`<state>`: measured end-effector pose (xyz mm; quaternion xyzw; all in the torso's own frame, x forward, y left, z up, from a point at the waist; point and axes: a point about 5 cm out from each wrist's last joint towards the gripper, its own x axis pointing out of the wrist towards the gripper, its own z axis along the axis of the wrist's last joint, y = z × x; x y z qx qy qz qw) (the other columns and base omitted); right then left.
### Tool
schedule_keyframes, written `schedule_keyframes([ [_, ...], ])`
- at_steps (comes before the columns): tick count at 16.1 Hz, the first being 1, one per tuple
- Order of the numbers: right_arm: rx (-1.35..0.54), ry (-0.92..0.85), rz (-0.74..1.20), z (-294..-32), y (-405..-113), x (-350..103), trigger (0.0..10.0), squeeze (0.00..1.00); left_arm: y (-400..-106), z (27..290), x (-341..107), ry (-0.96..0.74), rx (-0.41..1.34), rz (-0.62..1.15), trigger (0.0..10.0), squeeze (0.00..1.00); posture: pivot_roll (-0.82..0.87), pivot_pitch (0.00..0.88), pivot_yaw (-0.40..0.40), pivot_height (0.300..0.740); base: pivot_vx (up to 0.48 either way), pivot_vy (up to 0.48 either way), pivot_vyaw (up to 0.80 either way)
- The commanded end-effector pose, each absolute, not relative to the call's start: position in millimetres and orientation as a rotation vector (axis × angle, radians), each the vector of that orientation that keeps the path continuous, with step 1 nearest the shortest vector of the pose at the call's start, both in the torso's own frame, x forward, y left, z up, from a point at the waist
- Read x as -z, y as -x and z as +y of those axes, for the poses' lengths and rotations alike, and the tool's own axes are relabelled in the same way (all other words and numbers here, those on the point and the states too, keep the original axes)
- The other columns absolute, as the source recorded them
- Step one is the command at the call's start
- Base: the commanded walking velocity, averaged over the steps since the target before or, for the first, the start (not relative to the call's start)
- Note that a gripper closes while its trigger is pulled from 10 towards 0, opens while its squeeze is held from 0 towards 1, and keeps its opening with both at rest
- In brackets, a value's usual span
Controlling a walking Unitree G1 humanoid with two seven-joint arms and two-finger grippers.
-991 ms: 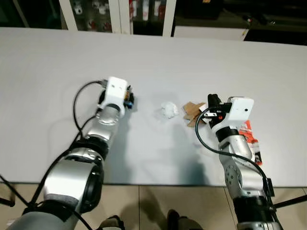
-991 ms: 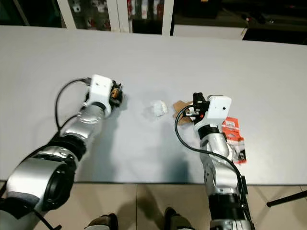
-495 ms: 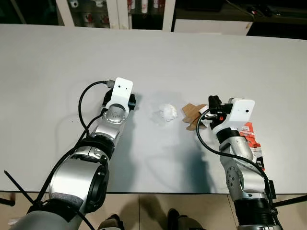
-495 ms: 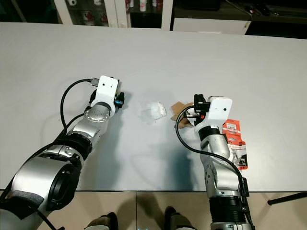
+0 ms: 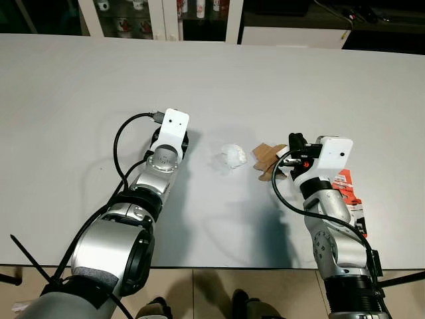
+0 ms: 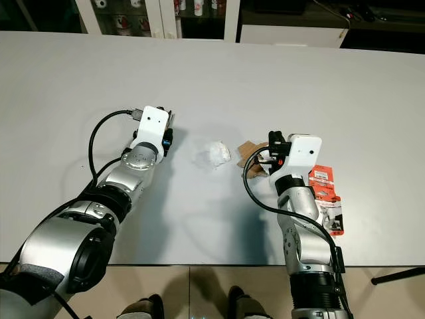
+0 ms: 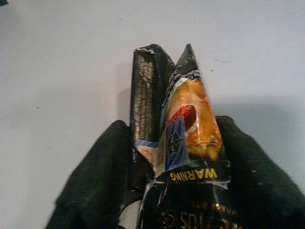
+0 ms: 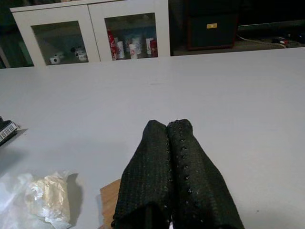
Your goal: Picking trash to rubbish bin
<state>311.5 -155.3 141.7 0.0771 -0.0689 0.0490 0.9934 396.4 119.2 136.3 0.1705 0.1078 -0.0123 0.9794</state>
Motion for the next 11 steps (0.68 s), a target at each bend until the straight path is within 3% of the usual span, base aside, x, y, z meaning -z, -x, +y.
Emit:
schedule_keyframes([
  [1,-0.095,-0.152,-0.138,-156.3,-311.1,-144.1,10.0,0.0,-385.5,124.1,-108.9,-0.376,0.02,0.348,0.0,0.0,-0.14,0.191,-0.035,0.74,0.0,0.0,0.0],
  [11,-0.097,-0.153,-0.139,-155.8,-313.1,-144.1,10.0,0.0,-389.8,129.0,-118.1,-0.377,-0.018,0.314,0.0,0.0,-0.13,0.18,-0.036,0.74,0.0,0.0,0.0],
])
